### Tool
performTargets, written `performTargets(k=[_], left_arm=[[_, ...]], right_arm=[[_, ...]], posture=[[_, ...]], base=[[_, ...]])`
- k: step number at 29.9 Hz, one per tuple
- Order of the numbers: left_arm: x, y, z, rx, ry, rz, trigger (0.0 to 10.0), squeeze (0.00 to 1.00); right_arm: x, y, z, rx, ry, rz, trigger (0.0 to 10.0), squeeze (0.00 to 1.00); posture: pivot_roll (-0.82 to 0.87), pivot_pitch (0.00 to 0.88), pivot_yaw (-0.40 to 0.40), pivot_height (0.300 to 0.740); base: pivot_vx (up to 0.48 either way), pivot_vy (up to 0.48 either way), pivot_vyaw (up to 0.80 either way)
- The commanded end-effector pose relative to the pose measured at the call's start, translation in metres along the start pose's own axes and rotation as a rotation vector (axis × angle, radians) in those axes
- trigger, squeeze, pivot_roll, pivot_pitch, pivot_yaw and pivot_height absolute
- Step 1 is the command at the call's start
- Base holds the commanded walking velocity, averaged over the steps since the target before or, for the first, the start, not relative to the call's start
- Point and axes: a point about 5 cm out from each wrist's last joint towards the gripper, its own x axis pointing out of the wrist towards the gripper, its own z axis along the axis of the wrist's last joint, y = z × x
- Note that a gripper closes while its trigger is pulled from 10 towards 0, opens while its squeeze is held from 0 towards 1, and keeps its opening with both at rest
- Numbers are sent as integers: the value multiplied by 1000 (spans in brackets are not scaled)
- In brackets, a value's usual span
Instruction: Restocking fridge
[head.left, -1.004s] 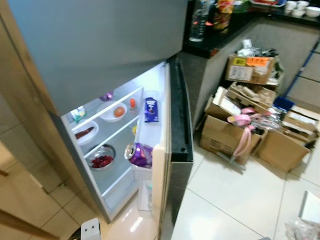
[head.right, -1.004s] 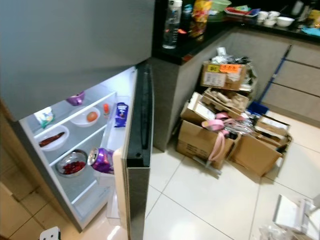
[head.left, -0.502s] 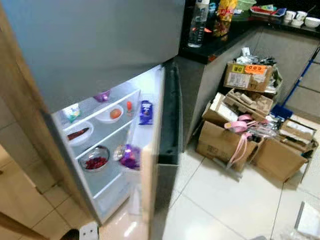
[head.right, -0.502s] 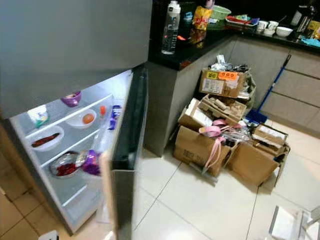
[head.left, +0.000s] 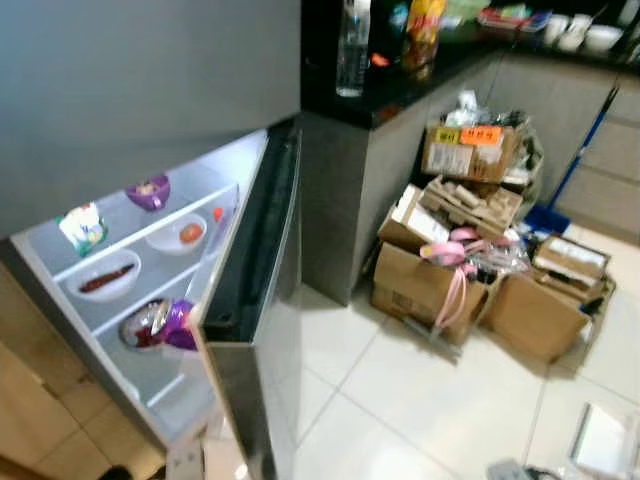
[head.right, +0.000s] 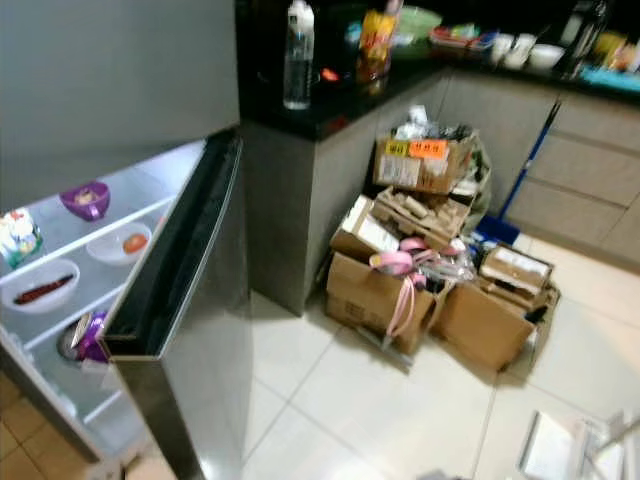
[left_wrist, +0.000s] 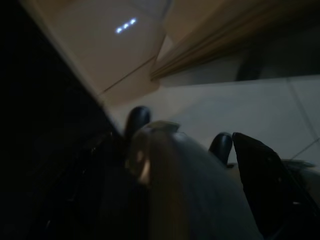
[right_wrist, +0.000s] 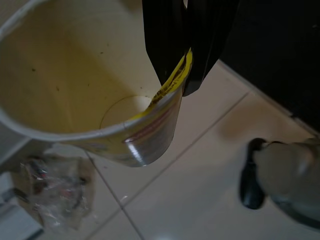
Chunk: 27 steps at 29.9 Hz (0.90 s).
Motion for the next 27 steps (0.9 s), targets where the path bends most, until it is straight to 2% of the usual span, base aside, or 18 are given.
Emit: performTargets(k=[1, 3, 6, 9, 12, 17, 18, 19, 20, 21, 23, 24, 25, 26, 27], left_arm=[[0, 4, 3, 19, -9, 28, 10000, 0], [0, 8, 7, 15, -29, 53, 10000, 0], [-1, 18, 19, -59, -101, 130, 10000, 0], [-2, 22, 24, -83, -127, 153, 10000, 0], [-5, 37, 43, -165, -212, 243, 10000, 0], [-4, 36, 58, -247, -268, 224, 10000, 0], [-2, 29, 65, -280, -290, 171, 10000, 0], [-2, 29, 65, -280, -290, 171, 10000, 0], [2, 15, 75, -298, -317, 68, 10000, 0], [2, 15, 75, -298, -317, 68, 10000, 0], [6, -21, 97, -321, -372, -172, 10000, 0], [6, -21, 97, -321, -372, -172, 10000, 0], [6, -34, 105, -315, -387, -263, 10000, 0], [6, -34, 105, -315, -387, -263, 10000, 0], [6, -42, 109, -308, -395, -317, 10000, 0]], right_arm=[[0, 2, -1, -5, -4, 10, 10000, 0], [0, 0, -5, -5, 1, 10, 10000, 0], [-1, -4, -12, -8, 12, 9, 10000, 0], [-1, -4, -13, -9, 14, 9, 10000, 0], [-1, -4, -16, -11, 18, 10, 10000, 0], [-1, -4, -16, -14, 18, 11, 10000, 0], [-1, -4, -16, -15, 17, 12, 10000, 0], [-1, -4, -16, -15, 17, 12, 10000, 0], [-1, -3, -16, -19, 17, 12, 10000, 0], [-1, -3, -16, -19, 17, 12, 10000, 0], [-1, -3, -15, -23, 16, 11, 10000, 0], [-1, -3, -15, -23, 16, 11, 10000, 0], [-1, -3, -14, -23, 15, 11, 10000, 0], [-1, -3, -14, -23, 15, 11, 10000, 0], [-1, -2, -14, -23, 15, 12, 10000, 0]], posture=[[-77, 0, -54, 740], [-77, 0, -54, 740], [-77, 0, -54, 740], [-76, 0, -55, 740], [-77, 0, -53, 740], [-76, 0, -53, 740], [-76, 0, -53, 740], [-76, 0, -53, 740], [-76, 0, -53, 740], [-76, 0, -53, 740], [-75, 0, -54, 740], [-75, 0, -54, 740], [-77, 0, -54, 740], [-77, 0, -54, 740], [-77, 0, -54, 740]], base=[[0, 0, 0], [0, 0, 0], [0, 0, 0], [0, 0, 0], [0, 0, 0], [0, 0, 0], [0, 0, 0], [0, 0, 0], [0, 0, 0], [0, 0, 0], [0, 0, 0], [0, 0, 0], [0, 0, 0], [0, 0, 0], [0, 0, 0]])
